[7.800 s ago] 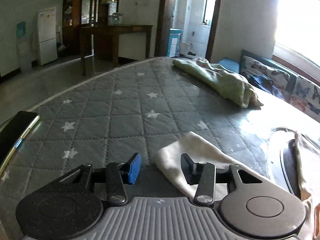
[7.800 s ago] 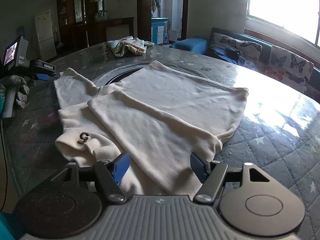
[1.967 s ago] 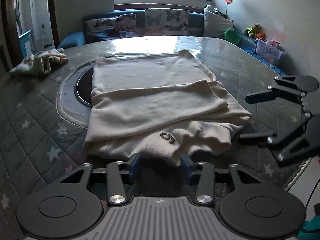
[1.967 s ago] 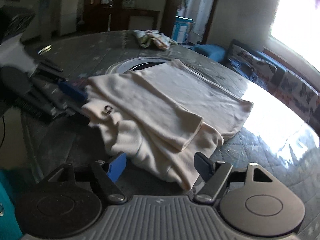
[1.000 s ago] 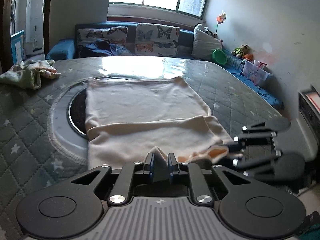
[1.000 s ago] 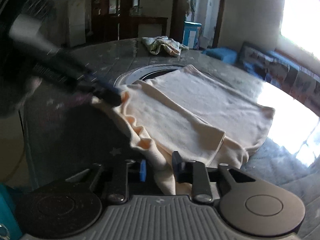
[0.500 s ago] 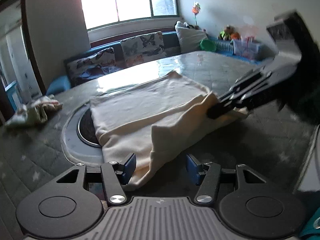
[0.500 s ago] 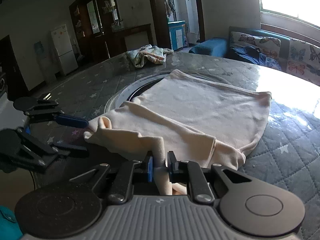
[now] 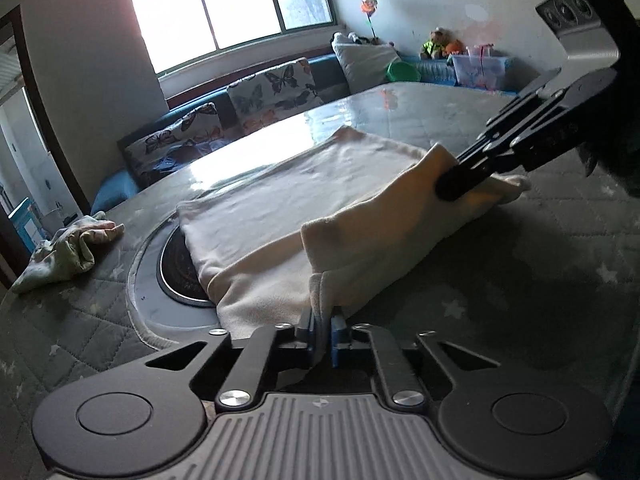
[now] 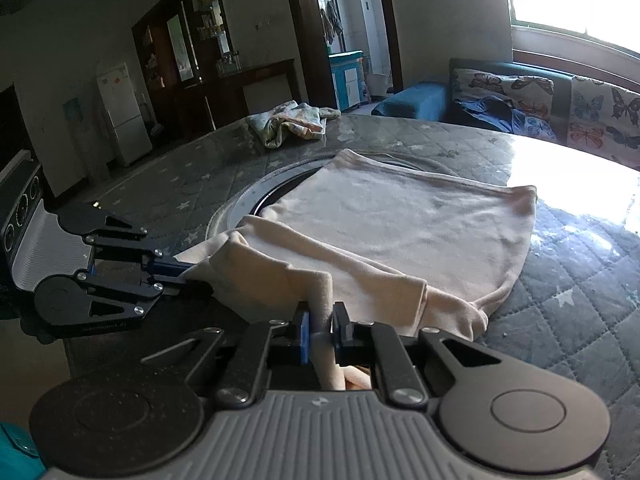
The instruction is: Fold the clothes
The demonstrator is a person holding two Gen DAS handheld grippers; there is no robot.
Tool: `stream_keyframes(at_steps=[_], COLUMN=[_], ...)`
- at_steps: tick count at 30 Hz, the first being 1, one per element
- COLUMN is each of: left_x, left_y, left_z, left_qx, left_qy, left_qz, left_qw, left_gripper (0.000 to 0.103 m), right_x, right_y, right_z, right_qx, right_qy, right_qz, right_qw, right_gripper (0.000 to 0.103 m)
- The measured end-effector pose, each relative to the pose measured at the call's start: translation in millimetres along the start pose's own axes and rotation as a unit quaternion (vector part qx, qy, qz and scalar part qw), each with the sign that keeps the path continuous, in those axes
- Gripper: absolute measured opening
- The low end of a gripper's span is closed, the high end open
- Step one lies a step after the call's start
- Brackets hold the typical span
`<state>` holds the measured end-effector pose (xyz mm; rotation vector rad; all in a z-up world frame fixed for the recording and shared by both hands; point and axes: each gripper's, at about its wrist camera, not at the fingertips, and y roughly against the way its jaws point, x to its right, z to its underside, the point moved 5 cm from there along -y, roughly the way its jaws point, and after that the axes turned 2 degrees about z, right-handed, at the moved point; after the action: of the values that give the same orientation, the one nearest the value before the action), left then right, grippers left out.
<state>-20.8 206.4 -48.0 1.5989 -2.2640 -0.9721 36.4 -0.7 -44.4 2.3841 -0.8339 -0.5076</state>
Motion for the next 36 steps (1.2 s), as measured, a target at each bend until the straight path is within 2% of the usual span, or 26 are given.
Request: stream_keyframes(at_steps=[13,19,27,31,36], left_x=[19.1,39.2,73.9,74.1,62.0], left_y=[44.9,78.3,123.5,123.7,111.7], left_z=[-14.7,-14.7,0.4,0.6,-14.6], left_qx=[0.032,0.041,0.026,0.025,0.037], left_qy=[0.016,0.008,-0.005,0.001,0.011], left_qz=[0.013,0.028,0.061,0.056,0.045], left_qw=[0.9993,0.9987,0.9978,0.9981,0.9982], left_gripper=[0.005,0.005,0.005,0.005,0.005], right_x=[-15.1,-32.8,-64.9,-71.8,-63.8], right_y=[51.6,85.6,136.1,144.7,141.2], right_z=[-2.1,5.2,30.2,38.1,25.2], right_qx=[0.038,0.035,0.021,0.015,0.026], right_qy=[0.019,0.044,0.061,0.061,0.053], right_qz=[-0.011,-0.026,-0.047,-0.052,-0.045], right_qw=[0.999,0.998,0.997,0.997,0.997], right_gripper=[0.009,0.009,0.009,0.009,0.009])
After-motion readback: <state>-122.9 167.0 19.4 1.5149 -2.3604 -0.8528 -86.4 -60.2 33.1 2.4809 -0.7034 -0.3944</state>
